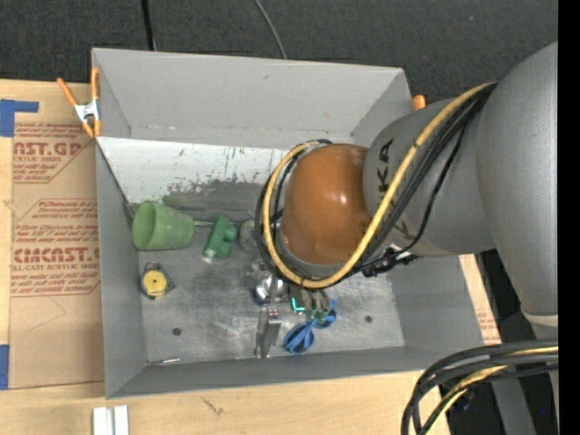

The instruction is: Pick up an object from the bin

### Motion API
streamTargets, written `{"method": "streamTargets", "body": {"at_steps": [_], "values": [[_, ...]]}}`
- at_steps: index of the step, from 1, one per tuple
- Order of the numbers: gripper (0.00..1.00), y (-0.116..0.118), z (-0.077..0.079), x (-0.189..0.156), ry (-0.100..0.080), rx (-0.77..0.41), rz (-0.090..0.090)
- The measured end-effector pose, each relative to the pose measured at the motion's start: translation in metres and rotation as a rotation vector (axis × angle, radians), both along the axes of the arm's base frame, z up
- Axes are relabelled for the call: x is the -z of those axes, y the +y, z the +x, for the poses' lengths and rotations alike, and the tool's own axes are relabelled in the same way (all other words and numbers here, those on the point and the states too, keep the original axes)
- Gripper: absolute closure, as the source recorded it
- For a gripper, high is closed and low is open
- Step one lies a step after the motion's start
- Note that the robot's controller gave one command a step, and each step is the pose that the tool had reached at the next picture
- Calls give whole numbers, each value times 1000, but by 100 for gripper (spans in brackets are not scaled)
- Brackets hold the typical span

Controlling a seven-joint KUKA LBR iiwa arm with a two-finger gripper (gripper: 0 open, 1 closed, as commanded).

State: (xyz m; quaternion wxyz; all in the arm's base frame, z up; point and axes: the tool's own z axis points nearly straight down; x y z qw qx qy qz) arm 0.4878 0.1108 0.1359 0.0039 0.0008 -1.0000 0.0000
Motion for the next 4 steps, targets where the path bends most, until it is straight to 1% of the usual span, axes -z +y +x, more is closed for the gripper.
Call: {"method": "streamTargets", "body": {"at_steps": [1, 2, 3, 4], "values": [[0, -34, 6, 64, -19, 23, 4], [0, -76, -1, 62, -27, -103, 5], [0, -117, 6, 63, -19, -182, 2], [100, -117, 5, 64, -17, -182, 2]]}}
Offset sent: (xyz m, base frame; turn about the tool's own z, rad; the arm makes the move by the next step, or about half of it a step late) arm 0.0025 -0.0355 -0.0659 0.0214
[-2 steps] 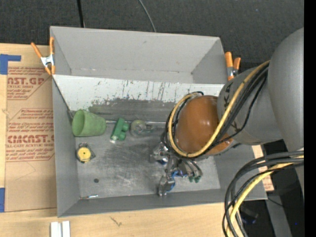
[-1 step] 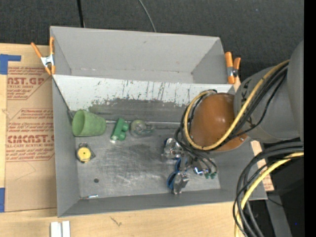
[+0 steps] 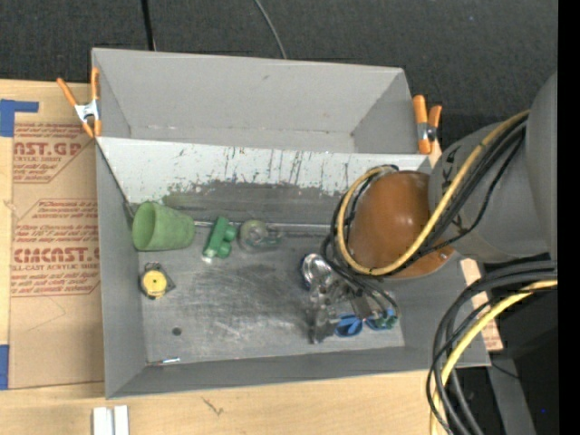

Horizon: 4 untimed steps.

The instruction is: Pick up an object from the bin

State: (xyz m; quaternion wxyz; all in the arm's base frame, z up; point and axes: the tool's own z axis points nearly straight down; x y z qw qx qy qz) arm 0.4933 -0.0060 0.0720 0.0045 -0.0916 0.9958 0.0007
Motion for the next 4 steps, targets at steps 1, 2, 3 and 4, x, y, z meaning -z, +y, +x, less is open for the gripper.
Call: {"method": "streamTargets", "body": {"at_steps": [1, 2, 3, 4], "values": [[100, -123, 28, -111, 1, -332, -8], [100, -122, 28, -87, 7, -671, -3], [0, -122, 28, -87, 6, -671, -2], [0, -112, 10, 0, 0, -979, 5]]}}
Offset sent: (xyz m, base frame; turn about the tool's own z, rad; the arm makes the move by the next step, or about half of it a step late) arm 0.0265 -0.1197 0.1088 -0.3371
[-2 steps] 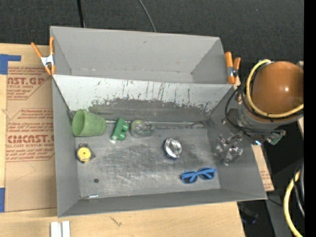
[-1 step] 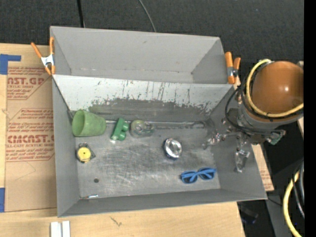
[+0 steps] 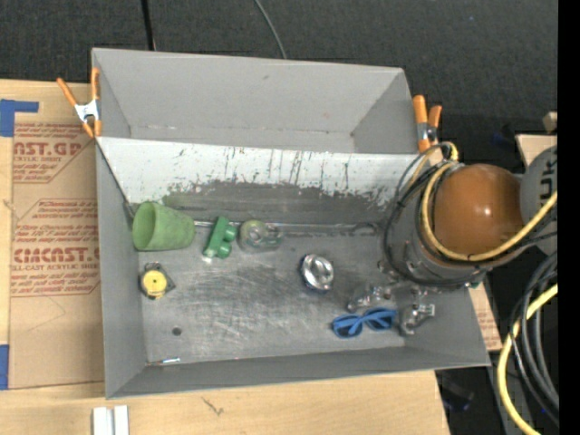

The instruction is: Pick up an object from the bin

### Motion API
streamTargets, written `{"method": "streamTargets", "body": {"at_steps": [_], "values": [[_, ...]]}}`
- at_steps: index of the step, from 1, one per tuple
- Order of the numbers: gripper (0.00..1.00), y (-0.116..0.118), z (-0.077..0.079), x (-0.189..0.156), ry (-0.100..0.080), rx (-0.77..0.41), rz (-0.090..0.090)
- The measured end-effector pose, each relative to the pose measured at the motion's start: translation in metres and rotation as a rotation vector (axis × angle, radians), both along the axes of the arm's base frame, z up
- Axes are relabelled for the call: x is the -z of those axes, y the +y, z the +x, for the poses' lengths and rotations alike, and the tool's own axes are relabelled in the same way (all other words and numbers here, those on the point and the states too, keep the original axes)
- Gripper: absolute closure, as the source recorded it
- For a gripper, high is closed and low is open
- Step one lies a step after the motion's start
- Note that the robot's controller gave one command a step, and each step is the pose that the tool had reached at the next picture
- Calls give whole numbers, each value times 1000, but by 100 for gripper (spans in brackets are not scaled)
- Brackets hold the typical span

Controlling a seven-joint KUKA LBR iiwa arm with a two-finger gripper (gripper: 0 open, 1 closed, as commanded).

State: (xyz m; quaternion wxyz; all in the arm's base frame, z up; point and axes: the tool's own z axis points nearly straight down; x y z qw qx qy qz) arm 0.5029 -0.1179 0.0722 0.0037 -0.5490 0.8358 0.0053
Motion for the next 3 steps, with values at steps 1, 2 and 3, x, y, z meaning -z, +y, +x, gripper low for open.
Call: {"method": "streamTargets", "body": {"at_steps": [1, 2, 3], "values": [[100, 0, 1, -1, -4, 0, 0], [100, -3, 9, -120, -8, 8, -13], [100, -13, 10, -238, -10, -10, -14]]}}
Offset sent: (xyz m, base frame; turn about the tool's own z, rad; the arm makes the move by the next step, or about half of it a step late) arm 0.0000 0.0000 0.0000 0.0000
